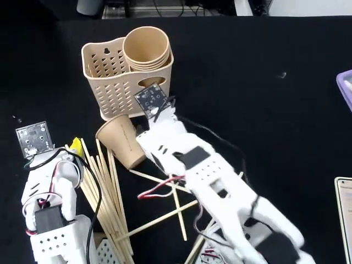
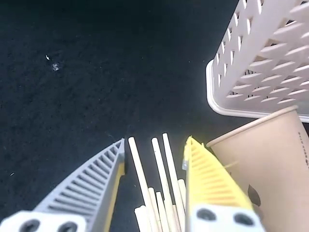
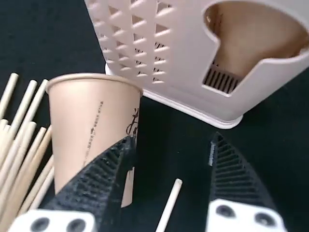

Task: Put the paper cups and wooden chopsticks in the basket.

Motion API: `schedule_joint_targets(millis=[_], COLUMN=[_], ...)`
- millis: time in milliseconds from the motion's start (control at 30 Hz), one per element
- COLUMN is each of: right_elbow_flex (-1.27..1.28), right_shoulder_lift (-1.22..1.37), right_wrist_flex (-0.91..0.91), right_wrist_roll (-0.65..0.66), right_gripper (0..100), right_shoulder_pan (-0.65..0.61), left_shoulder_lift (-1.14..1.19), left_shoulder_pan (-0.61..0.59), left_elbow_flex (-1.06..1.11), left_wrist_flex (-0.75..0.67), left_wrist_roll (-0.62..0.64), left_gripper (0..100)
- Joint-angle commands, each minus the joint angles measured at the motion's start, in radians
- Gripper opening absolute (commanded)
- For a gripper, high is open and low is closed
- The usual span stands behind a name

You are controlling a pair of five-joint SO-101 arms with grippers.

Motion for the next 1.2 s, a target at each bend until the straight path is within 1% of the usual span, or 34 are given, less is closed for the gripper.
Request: schedule_joint_targets(millis=[0, 133, 233, 367, 533, 600, 700, 800, 867, 933, 1000, 1100, 1167], right_elbow_flex=[-0.041, -0.116, -0.162, -0.189, -0.188, -0.188, -0.186, -0.177, -0.139, -0.065, 0.018, 0.116, 0.160], right_shoulder_lift=[0.157, 0.309, 0.328, 0.249, 0.101, 0.042, -0.058, -0.160, -0.219, -0.263, -0.294, -0.312, -0.308], right_wrist_flex=[-0.097, -0.100, -0.077, 0.014, 0.091, 0.123, 0.226, 0.344, 0.365, 0.328, 0.253, 0.083, -0.025], right_wrist_roll=[-0.009, -0.009, -0.009, -0.005, -0.002, -0.002, -0.002, -0.002, -0.008, -0.008, -0.003, -0.009, -0.011], right_gripper=[24.0, 24.0, 24.0, 24.0, 24.3, 24.2, 24.3, 24.3, 24.3, 24.3, 24.1, 24.0, 24.0], right_shoulder_pan=[-0.041, -0.133, -0.183, -0.236, -0.239, -0.230, -0.157, -0.041, 0.020, 0.052, 0.081, 0.129, 0.130], left_shoulder_lift=[-0.008, -0.002, 0.000, 0.000, 0.000, -0.005, 0.000, 0.025, 0.084, 0.192, 0.338, 0.586, 0.730], left_shoulder_pan=[-0.012, -0.012, -0.012, -0.012, -0.025, -0.082, -0.153, -0.154, -0.140, -0.113, -0.076, -0.025, 0.021], left_elbow_flex=[-0.016, -0.018, -0.018, -0.018, -0.027, -0.038, -0.102, -0.183, -0.236, -0.300, -0.377, -0.506, -0.579], left_wrist_flex=[0.003, 0.005, 0.006, 0.006, 0.005, -0.005, -0.005, -0.005, -0.023, -0.040, -0.028, 0.064, 0.135], left_wrist_roll=[0.011, 0.011, 0.011, 0.011, 0.011, 0.011, 0.011, 0.005, 0.000, -0.034, -0.060, -0.083, -0.081], left_gripper=[20, 20, 20, 20, 20, 20, 21, 21, 21, 21, 21, 21, 20])
